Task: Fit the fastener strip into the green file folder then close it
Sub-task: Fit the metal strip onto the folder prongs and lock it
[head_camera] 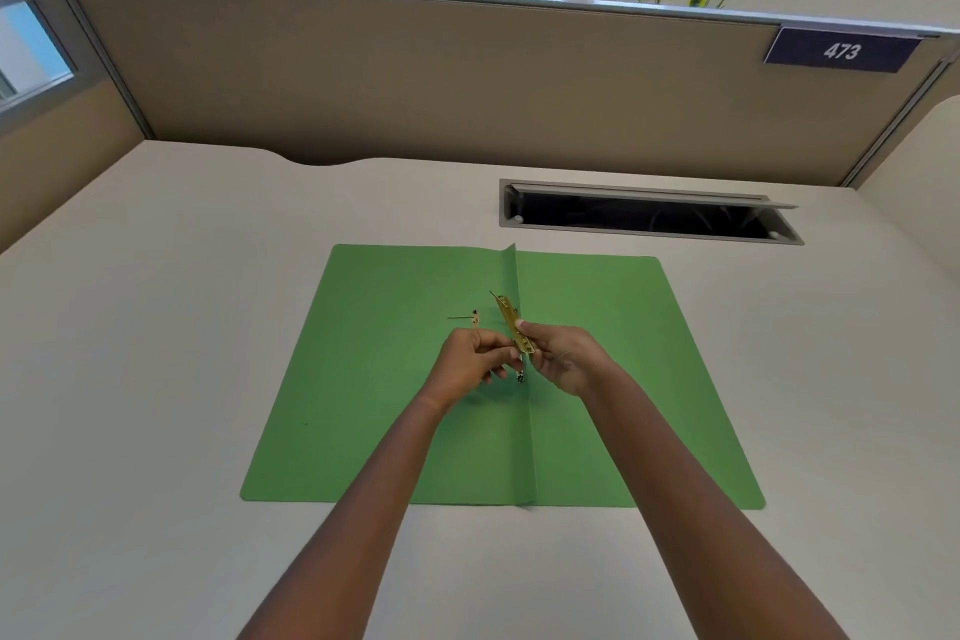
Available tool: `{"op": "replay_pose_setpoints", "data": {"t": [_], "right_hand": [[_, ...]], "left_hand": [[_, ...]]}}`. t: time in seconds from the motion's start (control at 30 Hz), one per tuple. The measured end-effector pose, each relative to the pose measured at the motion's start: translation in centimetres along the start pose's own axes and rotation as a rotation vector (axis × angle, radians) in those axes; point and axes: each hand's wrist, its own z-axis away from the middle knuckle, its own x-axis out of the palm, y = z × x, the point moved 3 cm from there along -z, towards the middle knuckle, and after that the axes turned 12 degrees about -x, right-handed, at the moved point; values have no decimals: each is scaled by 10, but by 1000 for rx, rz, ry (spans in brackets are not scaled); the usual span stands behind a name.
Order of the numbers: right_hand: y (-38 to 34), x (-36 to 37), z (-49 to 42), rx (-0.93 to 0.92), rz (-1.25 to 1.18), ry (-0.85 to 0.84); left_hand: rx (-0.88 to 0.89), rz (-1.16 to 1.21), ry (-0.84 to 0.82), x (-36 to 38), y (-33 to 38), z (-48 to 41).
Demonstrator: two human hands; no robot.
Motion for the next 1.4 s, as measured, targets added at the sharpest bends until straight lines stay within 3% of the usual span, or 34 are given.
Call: {"op": "replay_pose_setpoints", "data": {"t": [0.17,0.5,0.7,0.87,1.13,1.4], "right_hand": [[-2,1,3,11,-35,-31],[-1,4,4,-97,150,-39],[10,-2,7,-190,321,-51],[17,-6,9,-258,395,-25],[11,-12,7,-341,601,-13],[-15,-3,-6,-622,843,107]], "left_hand": [[-8,1,40,5,1,-2],[-41,-2,74,6,-3,1],[16,-195,243,2,0,3],[132,-442,139,11,2,-2],[164,-605,78,16,0,-5],[182,-789,59,21,4,-7]]}}
